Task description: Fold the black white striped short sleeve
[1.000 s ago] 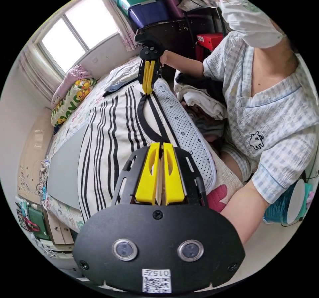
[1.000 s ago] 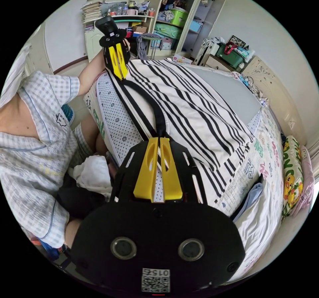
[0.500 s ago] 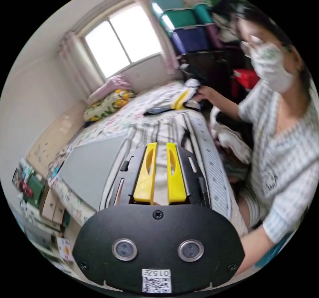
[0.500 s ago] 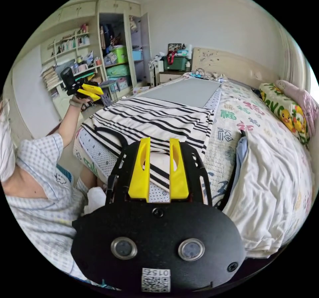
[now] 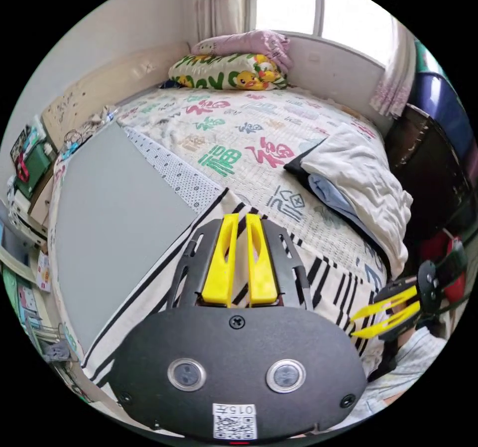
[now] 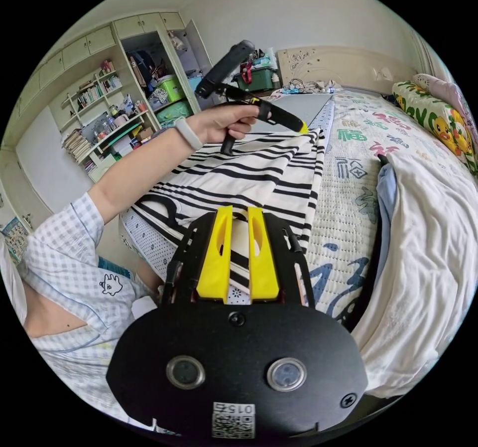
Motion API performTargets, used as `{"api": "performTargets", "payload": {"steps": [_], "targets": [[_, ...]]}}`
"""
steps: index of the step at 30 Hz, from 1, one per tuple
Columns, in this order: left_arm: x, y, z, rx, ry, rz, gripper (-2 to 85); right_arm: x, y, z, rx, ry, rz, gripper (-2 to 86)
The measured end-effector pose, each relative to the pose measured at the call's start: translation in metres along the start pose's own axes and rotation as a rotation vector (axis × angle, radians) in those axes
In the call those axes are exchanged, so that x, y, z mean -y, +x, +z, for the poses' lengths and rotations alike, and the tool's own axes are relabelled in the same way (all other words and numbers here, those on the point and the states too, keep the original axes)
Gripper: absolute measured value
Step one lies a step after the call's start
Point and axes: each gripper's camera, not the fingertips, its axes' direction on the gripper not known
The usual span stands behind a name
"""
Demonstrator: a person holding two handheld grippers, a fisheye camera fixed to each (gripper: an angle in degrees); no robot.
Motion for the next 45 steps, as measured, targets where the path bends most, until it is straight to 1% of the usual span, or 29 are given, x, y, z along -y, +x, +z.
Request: {"api": "performTargets", "payload": {"steps": [3, 5, 7, 8, 10, 11, 12, 13, 15, 17, 20, 22, 24, 26, 29, 31, 34, 36, 37, 39, 41, 42, 43, 45], "targets": [[0.023, -0.008, 0.026, 0.016, -0.046, -0.016, 1.4, -0.001, 0.009, -0.004, -0.016, 0.011, 0.007, 0.9], [0.031, -0.007, 0.041, 0.034, -0.086, -0.011, 1.4, -0.003, 0.010, -0.007, -0.036, -0.023, -0.026, -0.1], [0.036, -0.004, 0.046, 0.056, -0.086, 0.015, 1.5, -0.007, 0.009, -0.014, -0.081, -0.043, -0.047, -0.3], [0.040, -0.003, 0.046, 0.065, -0.091, 0.026, 1.7, -0.010, 0.008, -0.023, -0.133, -0.038, -0.044, 0.0], [0.046, -0.003, 0.042, 0.080, -0.089, 0.044, 2.2, -0.017, 0.005, -0.040, -0.201, -0.021, -0.044, 1.3], [0.050, -0.004, 0.035, 0.095, -0.061, 0.051, 2.7, -0.023, 0.004, -0.054, -0.233, 0.000, -0.039, 2.9], [0.053, -0.007, 0.027, 0.105, -0.023, 0.051, 3.5, -0.029, 0.004, -0.065, -0.255, 0.016, -0.027, 7.2], [0.055, -0.010, 0.024, 0.109, -0.006, 0.047, 4.0, -0.032, 0.004, -0.069, -0.260, 0.020, -0.024, 9.4], [0.064, -0.020, 0.024, 0.094, 0.009, 0.031, 6.9, -0.041, 0.007, -0.076, -0.286, 0.008, -0.008, 10.7], [0.070, -0.029, 0.035, 0.077, -0.022, 0.012, 8.1, -0.046, 0.011, -0.070, -0.265, -0.028, -0.013, 10.4], [0.072, -0.037, 0.060, 0.086, -0.066, 0.001, 8.6, -0.051, 0.020, -0.053, -0.142, -0.123, -0.032, 10.4], [0.073, -0.041, 0.076, 0.086, -0.090, -0.003, 8.5, -0.053, 0.025, -0.042, -0.104, -0.174, -0.033, 9.9], [0.070, -0.041, 0.098, 0.071, -0.110, 0.026, 7.2, -0.056, 0.027, -0.041, -0.074, -0.164, -0.035, 7.8], [0.065, -0.038, 0.107, 0.064, -0.086, 0.050, 5.3, -0.060, 0.024, -0.041, -0.056, -0.155, -0.062, 5.0], [0.065, -0.036, 0.119, 0.080, -0.068, 0.060, 2.7, -0.069, 0.018, -0.040, -0.078, -0.143, -0.100, 1.6], [0.064, -0.031, 0.122, 0.099, -0.042, 0.073, 2.1, -0.076, 0.018, -0.046, -0.086, -0.105, -0.096, 0.7], [0.066, -0.030, 0.118, 0.077, 0.039, 0.042, 1.6, -0.090, 0.018, -0.069, -0.117, 0.011, -0.065, 0.0], [0.070, -0.021, 0.106, 0.021, 0.153, 0.027, 1.4, -0.106, 0.017, -0.093, -0.196, 0.111, -0.020, -0.2], [0.072, -0.018, 0.103, 0.002, 0.182, 0.021, 1.4, -0.112, 0.016, -0.100, -0.222, 0.140, -0.005, -0.2], [0.076, -0.001, 0.089, -0.094, 0.304, 0.008, 1.3, -0.136, 0.015, -0.132, -0.294, 0.286, 0.080, -0.3], [0.075, 0.009, 0.080, -0.183, 0.378, 0.011, 1.3, -0.157, 0.008, -0.151, -0.292, 0.404, 0.110, -0.3], [0.072, 0.011, 0.077, -0.230, 0.413, 0.013, 1.3, -0.166, -0.002, -0.157, -0.276, 0.452, 0.085, -0.2], [0.070, 0.010, 0.076, -0.250, 0.425, 0.012, 1.3, -0.170, -0.010, -0.158, -0.262, 0.463, 0.059, -0.2], [0.052, -0.009, 0.072, -0.308, 0.462, 0.001, 1.2, -0.171, -0.043, -0.149, -0.208, 0.457, -0.066, -0.1]]}}
